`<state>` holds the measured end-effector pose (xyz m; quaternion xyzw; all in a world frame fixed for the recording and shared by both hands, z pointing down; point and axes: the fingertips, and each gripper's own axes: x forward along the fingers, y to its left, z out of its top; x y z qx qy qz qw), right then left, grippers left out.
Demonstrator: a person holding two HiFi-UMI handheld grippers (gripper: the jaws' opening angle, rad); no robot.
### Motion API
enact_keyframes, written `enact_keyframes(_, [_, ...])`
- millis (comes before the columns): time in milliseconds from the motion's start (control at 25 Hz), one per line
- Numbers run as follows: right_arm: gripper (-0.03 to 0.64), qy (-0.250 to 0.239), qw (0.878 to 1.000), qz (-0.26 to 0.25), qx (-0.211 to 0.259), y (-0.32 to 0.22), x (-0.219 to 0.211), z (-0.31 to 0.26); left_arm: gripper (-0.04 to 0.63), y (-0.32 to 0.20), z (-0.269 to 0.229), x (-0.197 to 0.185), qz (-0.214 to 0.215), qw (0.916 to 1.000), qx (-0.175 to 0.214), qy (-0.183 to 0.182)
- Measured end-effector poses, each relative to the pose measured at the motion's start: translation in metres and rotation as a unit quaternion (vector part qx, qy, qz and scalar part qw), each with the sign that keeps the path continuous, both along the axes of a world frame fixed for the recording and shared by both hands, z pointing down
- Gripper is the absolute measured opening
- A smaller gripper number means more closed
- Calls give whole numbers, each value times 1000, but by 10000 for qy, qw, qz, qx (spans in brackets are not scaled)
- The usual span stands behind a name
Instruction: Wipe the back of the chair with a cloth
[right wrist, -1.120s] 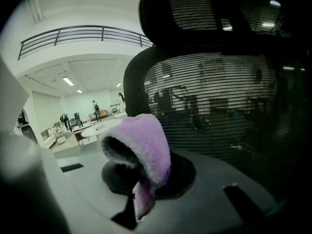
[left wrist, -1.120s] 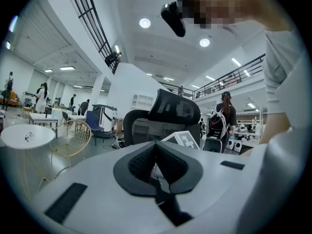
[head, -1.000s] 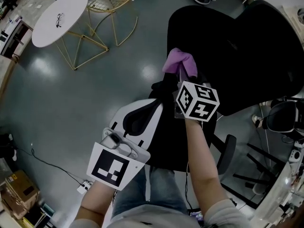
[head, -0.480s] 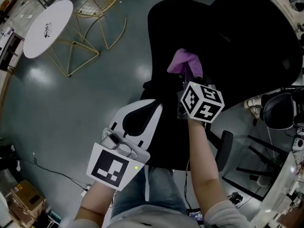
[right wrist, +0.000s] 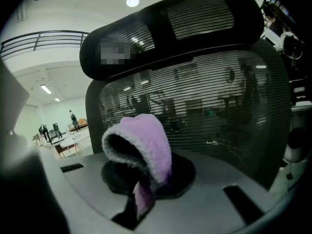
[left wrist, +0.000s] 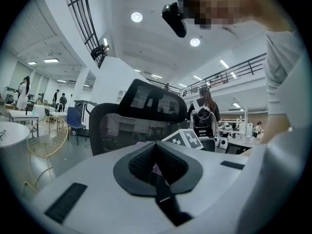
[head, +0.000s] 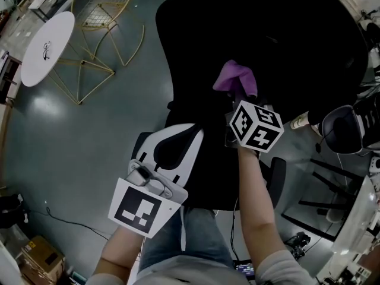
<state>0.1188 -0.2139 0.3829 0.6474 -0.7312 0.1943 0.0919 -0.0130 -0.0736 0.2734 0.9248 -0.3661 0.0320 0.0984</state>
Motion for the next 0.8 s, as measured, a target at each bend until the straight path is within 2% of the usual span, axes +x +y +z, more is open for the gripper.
enact_keyframes(800, [46, 54, 9967, 807, -8, 31, 120, 4, 12, 5, 5, 93, 777, 9970, -26, -10])
